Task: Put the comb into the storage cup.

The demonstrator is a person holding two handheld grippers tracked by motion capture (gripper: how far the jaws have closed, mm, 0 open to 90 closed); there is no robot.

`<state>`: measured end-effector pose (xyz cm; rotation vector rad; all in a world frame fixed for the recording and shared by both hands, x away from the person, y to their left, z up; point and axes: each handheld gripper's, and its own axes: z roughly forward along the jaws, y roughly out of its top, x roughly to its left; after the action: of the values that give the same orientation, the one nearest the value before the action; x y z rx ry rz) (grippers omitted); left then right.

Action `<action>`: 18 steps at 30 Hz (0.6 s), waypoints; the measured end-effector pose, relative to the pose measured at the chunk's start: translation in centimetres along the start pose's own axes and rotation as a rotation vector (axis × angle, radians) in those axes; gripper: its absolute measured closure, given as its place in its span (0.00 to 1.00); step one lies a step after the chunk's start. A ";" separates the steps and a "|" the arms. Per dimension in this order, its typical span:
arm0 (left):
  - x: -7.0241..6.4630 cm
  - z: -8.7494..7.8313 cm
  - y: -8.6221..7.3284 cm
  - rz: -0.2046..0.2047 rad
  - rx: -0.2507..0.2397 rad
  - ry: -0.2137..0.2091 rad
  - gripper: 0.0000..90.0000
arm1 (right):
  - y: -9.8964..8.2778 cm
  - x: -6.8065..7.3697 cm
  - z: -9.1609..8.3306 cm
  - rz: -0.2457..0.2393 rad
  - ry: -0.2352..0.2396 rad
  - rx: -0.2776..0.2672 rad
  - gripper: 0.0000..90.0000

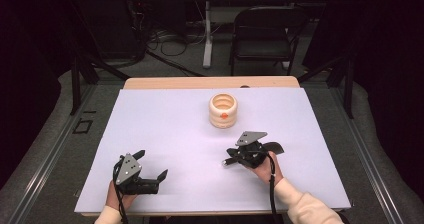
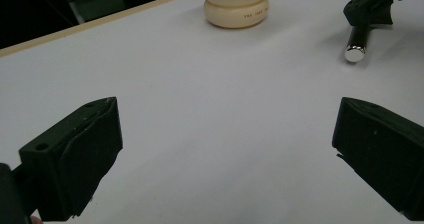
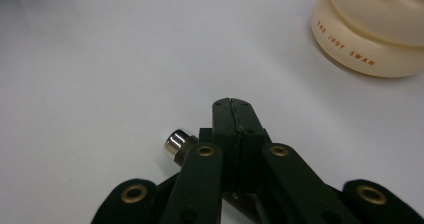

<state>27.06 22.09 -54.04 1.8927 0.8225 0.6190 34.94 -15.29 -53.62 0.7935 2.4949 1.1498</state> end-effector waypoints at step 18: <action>-0.1 0.0 0.1 0.003 0.003 -0.003 0.00 | 0.2 0.6 1.4 -0.030 0.014 0.061 1.00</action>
<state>27.06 22.00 -54.01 1.8973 0.8188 0.6173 35.20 -13.95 -54.38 0.7641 2.5557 1.0784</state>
